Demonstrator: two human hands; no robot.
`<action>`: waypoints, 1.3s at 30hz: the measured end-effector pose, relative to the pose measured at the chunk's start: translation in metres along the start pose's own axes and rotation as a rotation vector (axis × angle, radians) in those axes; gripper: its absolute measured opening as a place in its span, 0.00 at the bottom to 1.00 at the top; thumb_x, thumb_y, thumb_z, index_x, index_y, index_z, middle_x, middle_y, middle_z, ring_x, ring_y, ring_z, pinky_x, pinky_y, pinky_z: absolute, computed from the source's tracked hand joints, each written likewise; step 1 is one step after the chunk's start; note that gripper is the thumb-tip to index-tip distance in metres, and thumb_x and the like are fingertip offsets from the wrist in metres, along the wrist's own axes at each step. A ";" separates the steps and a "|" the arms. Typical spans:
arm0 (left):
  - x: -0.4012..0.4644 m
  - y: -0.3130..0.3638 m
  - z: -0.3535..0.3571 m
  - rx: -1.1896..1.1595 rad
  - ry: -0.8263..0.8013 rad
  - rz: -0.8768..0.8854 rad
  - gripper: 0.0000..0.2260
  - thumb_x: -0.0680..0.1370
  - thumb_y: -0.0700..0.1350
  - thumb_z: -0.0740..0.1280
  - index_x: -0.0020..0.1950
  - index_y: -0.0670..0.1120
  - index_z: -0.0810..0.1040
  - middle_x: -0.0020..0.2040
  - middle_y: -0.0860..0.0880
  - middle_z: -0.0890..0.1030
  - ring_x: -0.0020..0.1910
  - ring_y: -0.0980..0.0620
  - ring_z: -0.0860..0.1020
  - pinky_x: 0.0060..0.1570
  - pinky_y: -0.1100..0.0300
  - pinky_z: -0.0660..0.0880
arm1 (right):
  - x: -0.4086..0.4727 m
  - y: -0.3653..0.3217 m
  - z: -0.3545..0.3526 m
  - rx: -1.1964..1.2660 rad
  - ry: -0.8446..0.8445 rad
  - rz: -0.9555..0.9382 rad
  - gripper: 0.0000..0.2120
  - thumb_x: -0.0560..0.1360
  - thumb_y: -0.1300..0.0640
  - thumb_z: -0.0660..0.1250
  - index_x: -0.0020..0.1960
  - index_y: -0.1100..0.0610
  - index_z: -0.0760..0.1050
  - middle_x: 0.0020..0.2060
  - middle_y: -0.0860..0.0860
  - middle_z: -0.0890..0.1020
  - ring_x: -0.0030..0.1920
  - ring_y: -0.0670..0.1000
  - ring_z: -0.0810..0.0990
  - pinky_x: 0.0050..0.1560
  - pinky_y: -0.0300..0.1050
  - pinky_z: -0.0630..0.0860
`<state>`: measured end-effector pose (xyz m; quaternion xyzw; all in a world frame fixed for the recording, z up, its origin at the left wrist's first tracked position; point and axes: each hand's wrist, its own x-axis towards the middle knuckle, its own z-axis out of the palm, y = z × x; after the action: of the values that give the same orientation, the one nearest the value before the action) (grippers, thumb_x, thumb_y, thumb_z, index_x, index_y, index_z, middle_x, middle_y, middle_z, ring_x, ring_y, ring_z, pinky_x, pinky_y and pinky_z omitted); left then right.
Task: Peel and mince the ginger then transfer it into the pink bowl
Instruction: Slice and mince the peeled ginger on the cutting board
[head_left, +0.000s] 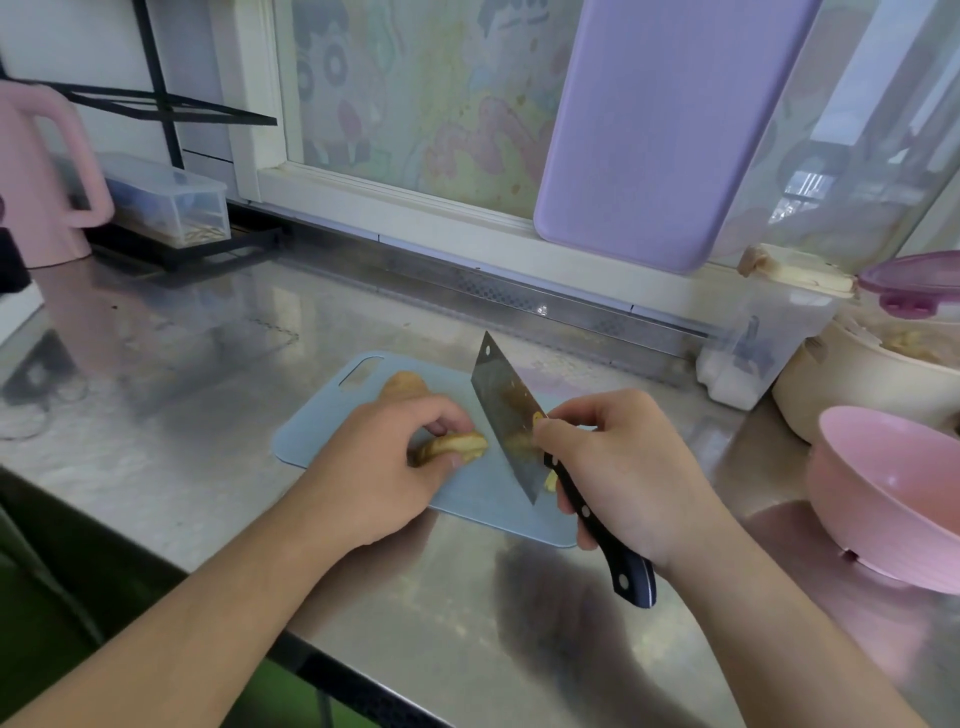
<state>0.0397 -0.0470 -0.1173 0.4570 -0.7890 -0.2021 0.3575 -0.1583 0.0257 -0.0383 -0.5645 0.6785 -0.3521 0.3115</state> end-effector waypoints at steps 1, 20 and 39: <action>0.000 0.000 0.000 -0.002 -0.001 0.002 0.09 0.77 0.45 0.76 0.52 0.59 0.84 0.49 0.61 0.82 0.52 0.65 0.77 0.46 0.74 0.69 | 0.000 -0.001 0.000 0.006 -0.002 -0.002 0.14 0.80 0.57 0.66 0.37 0.62 0.80 0.24 0.56 0.76 0.19 0.52 0.71 0.23 0.40 0.71; -0.001 0.003 -0.001 0.011 0.042 -0.012 0.05 0.77 0.48 0.77 0.48 0.59 0.86 0.44 0.65 0.81 0.46 0.65 0.77 0.42 0.72 0.71 | -0.006 -0.005 0.008 -0.096 0.023 -0.006 0.16 0.79 0.56 0.64 0.42 0.70 0.76 0.25 0.58 0.74 0.18 0.56 0.73 0.25 0.47 0.72; 0.000 0.001 0.002 0.091 0.069 -0.003 0.03 0.77 0.52 0.76 0.50 0.59 0.85 0.41 0.63 0.80 0.43 0.64 0.76 0.36 0.71 0.68 | -0.001 -0.007 0.020 -0.051 0.065 -0.023 0.22 0.81 0.55 0.64 0.30 0.62 0.72 0.24 0.56 0.73 0.18 0.55 0.73 0.23 0.40 0.69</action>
<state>0.0378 -0.0460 -0.1181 0.4805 -0.7839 -0.1506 0.3632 -0.1383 0.0232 -0.0436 -0.5681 0.6906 -0.3565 0.2708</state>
